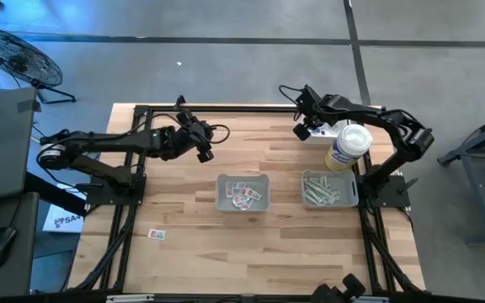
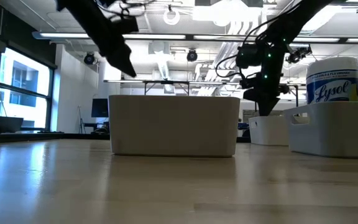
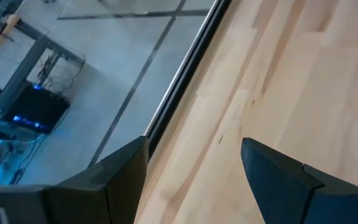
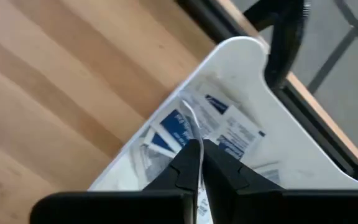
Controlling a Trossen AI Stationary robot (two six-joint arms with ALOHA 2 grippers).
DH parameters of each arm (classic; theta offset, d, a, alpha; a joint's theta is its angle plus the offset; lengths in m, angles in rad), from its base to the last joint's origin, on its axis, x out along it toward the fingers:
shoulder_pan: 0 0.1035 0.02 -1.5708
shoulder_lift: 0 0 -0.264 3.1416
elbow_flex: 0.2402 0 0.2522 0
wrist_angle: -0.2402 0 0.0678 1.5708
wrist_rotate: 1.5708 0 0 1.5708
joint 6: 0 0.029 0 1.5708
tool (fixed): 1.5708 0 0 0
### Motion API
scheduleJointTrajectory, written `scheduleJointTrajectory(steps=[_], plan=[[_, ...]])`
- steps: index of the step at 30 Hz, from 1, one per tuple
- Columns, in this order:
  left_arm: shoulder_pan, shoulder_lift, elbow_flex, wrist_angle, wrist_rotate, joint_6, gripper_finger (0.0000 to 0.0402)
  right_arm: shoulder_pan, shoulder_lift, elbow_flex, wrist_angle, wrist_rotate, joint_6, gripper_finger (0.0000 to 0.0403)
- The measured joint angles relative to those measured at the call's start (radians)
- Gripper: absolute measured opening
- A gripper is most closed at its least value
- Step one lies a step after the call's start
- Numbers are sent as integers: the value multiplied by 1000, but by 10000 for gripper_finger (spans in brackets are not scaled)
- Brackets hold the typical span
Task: Pick & Place First Aid Supplies
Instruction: Put the blue pad into the white bin, then put the orange pad into the left gray bin
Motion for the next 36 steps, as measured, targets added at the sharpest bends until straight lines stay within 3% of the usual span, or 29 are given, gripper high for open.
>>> scheduleJointTrajectory(steps=[3,10,15,19,22,27,36], plan=[[-36,-64,0,-61,15,-14,253,-8,0,0,-1,-26,-23,24],[-150,-197,1,-264,225,-124,253,-16,-5,0,-8,2,-23,86],[-259,-271,1,-495,253,-303,253,4,-62,45,-63,60,25,108],[-354,-290,1,-597,387,-463,253,59,-130,88,-58,42,60,109],[-456,-268,0,-623,464,-546,253,132,-185,92,26,33,81,103],[-617,-203,0,-645,505,-674,253,315,-243,65,201,28,123,91],[-832,-84,0,-685,557,-842,253,669,-238,-1,466,16,165,83]])
